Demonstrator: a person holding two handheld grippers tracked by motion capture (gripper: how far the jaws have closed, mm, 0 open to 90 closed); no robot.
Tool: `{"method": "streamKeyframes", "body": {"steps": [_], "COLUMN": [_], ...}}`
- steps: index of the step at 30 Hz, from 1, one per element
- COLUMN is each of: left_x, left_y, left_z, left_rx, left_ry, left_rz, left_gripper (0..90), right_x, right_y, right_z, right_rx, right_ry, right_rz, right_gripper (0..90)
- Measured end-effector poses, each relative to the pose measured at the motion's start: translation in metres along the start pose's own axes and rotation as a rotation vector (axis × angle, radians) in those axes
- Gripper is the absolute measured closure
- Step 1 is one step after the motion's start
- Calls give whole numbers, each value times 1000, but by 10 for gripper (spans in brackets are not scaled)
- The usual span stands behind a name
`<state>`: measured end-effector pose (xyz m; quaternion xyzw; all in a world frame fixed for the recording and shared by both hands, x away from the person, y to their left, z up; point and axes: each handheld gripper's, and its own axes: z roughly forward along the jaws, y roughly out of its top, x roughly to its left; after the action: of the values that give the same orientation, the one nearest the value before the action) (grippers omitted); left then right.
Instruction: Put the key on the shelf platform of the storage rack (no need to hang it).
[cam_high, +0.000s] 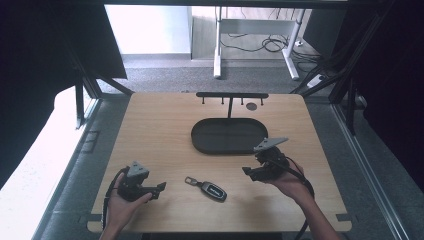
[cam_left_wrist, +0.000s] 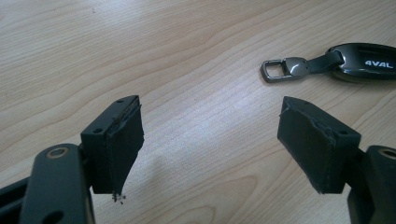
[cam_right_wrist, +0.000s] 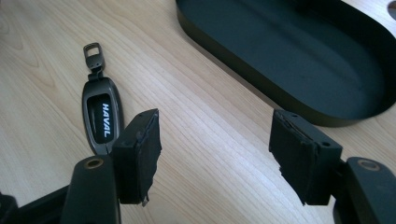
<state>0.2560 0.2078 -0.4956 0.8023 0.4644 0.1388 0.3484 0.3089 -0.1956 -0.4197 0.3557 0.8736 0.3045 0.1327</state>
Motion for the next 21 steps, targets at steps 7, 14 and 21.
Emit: {"method": "streamKeyframes", "body": {"steps": [7, 14, 21], "left_x": [0, 0, 0], "left_y": [0, 0, 0], "left_z": [0, 0, 0], "left_rx": [2, 2, 3], "left_ry": [-2, -1, -2], "left_rz": [1, 1, 2], "left_gripper": [228, 228, 228], "right_x": [8, 16, 24], "right_y": [13, 23, 29], "right_z": [8, 13, 20], "right_rx": [40, 69, 95], "right_ry": [27, 42, 59], "right_rz": [-42, -77, -101], "right_gripper": [348, 351, 353]}}
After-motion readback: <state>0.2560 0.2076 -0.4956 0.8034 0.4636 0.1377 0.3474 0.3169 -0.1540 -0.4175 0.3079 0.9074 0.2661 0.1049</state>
